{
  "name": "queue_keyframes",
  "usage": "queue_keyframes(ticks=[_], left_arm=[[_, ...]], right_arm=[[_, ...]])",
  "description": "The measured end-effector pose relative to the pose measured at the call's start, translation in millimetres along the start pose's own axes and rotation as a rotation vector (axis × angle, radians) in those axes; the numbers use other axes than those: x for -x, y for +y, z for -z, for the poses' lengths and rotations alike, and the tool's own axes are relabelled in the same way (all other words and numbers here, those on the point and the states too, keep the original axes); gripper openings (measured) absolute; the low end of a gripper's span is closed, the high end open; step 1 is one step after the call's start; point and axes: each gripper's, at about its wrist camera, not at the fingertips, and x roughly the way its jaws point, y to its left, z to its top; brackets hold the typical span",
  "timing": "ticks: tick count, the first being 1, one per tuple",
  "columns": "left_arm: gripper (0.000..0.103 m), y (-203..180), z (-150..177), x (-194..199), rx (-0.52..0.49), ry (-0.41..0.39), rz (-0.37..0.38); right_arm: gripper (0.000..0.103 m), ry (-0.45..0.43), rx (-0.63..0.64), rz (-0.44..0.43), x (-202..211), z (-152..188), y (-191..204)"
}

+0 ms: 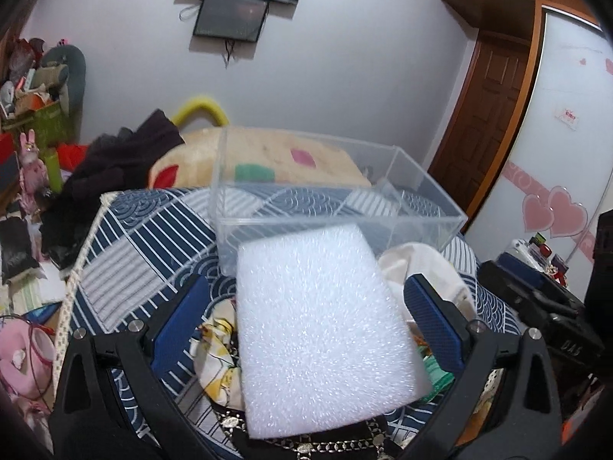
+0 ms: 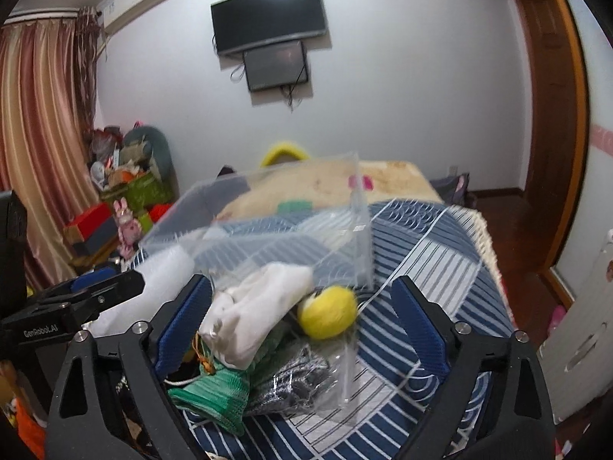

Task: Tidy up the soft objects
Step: 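Grasp the white foam block with left tool while right tool grasps the drawstring pouch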

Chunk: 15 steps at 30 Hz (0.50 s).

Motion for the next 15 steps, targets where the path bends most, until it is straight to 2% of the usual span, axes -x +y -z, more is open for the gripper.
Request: queue_keyframes(ticks=[4, 6, 9, 15], left_arm=[[0.102, 0, 5, -13, -0.003, 0.028, 0.012], [0.088, -2, 7, -15, -0.004, 0.033, 0.023], [0.086, -4, 8, -18, -0.020, 0.049, 0.033], [0.082, -4, 7, -8, -0.024, 0.020, 0.035]], right_arm=[[0.079, 0.044, 0.011, -0.026, -12, 4, 4], [0.073, 0.060, 0.026, -0.038, -17, 4, 8], [0.065, 0.073, 0.048, -0.050, -22, 4, 12], [0.053, 0.125, 0.084, -0.069, -40, 5, 24]])
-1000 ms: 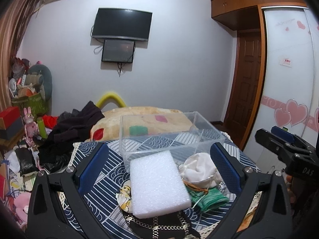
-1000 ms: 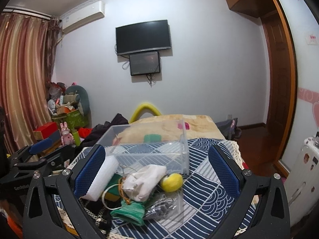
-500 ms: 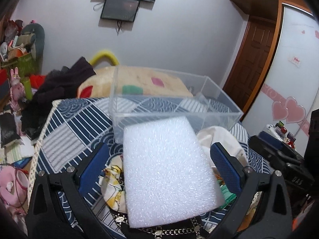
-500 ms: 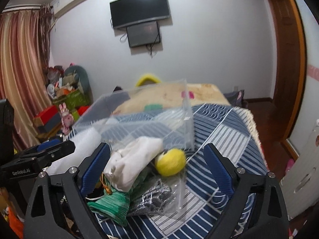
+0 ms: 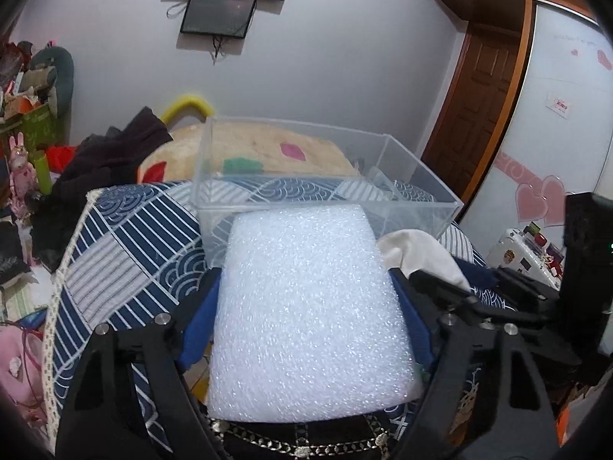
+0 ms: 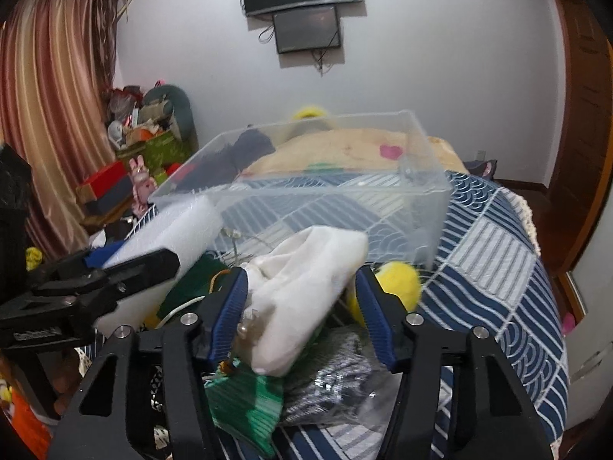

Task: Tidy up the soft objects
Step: 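Grasp the white foam block with left tool while right tool grasps the drawstring pouch, then lower foam block into the box with left tool while right tool drops the pouch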

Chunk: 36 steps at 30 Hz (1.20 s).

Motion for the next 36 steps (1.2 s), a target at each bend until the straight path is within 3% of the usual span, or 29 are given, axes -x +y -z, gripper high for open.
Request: queue_keyframes(ticks=[3, 8, 11, 23, 36], left_arm=[[0.081, 0, -1, 8, -0.013, -0.025, -0.012], [0.081, -1, -3, 18, -0.027, -0.060, -0.035], [0.081, -2, -4, 23, -0.037, -0.078, -0.045], [0.081, -6, -16, 47, -0.057, -0.169, -0.077], [0.081, 0, -62, 47, -0.053, -0.230, -0.090]], right_arm=[[0.045, 0.030, 0.023, 0.010, -9, 1, 4], [0.018, 0.050, 0.021, -0.013, -12, 3, 2], [0.012, 0.028, 0.022, -0.001, -6, 4, 2], [0.011, -0.152, 0.017, 0.038, 47, -15, -3], [0.011, -0.281, 0.034, 0.067, 68, -53, -5]])
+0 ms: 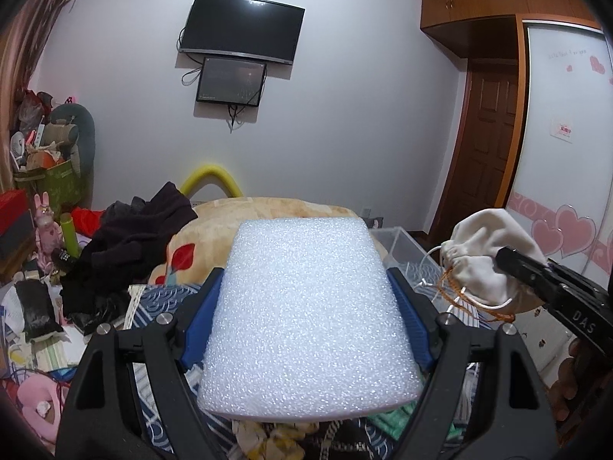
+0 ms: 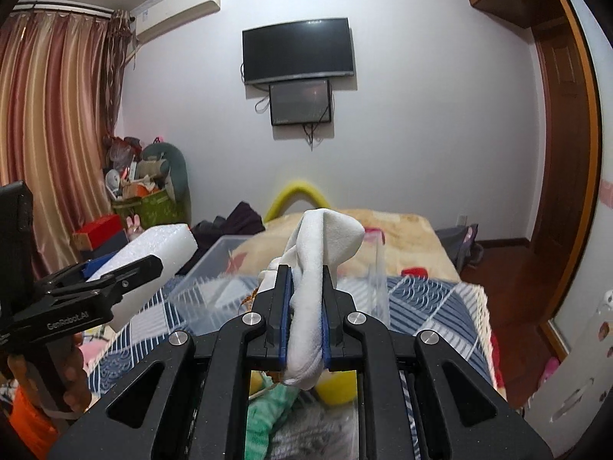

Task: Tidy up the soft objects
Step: 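Lower foam block into the box with left tool while right tool drops the pouch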

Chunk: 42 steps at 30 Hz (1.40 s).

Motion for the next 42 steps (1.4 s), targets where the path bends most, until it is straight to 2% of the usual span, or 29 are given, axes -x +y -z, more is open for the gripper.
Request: queue_keyframes(ticks=[6, 10, 20, 29, 37, 42], left_arm=[[0.081, -8, -18, -18, -0.042, -0.008, -0.037], [0.081, -12, -24, -41, -0.063, 0.029, -0.039], [0.081, -22, -19, -105, -0.129, 0.151, -0.074], [0.081, -19, -10, -151, -0.128, 0.283, -0.084], [0.081, -29, 0, -168, -0.183, 0.339, -0.100], [0.082, -34, 2, -165, -0.213, 0.348, -0.104]], right_arm=[[0.011, -0.036, 0.017, 0.023, -13, -16, 1], [0.011, -0.024, 0.022, 0.038, -28, -20, 0], [0.011, 0.095, 0.037, 0.058, -80, -8, -7], [0.011, 0.228, 0.053, 0.061, -112, 7, -13], [0.011, 0.309, 0.090, 0.062, -122, 13, -14], [0.015, 0.315, 0.099, 0.060, -123, 8, -13]])
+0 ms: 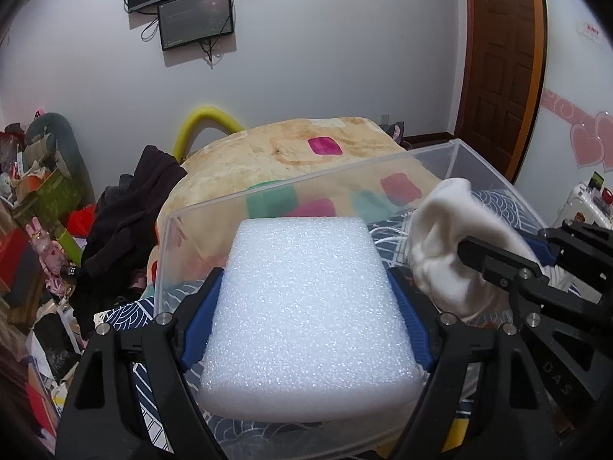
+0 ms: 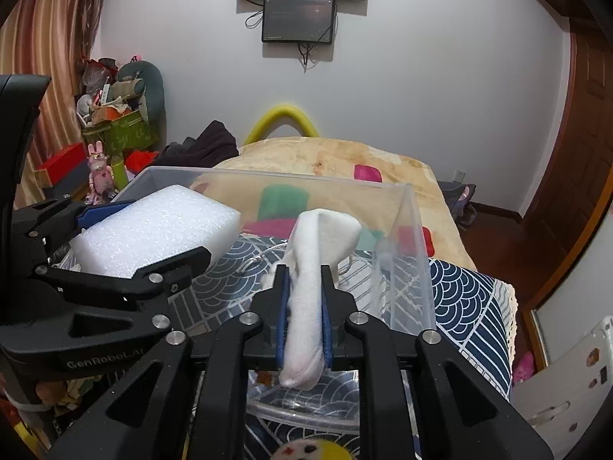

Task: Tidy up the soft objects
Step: 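Lower foam block into the box with left tool while right tool drops the pouch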

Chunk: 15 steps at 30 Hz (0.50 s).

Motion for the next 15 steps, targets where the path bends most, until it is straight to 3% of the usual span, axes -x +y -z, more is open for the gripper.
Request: queue_keyframes(ticks=[3, 8, 15], left_arm=[[0.082, -4, 2, 4, -0.020, -0.003, -0.013], [0.083, -4, 6, 15, -0.017, -0.017, -0.003], [0.091, 5, 7, 40, 0.004, -0.057, 0.000]], right_arm=[[0.023, -0.005, -0.009, -0.016, 4, -2, -4], [0.045, -0.045, -0.033, -0.026, 18, -1, -10], [0.050, -0.112, -0.041, -0.032, 44, -2, -14]])
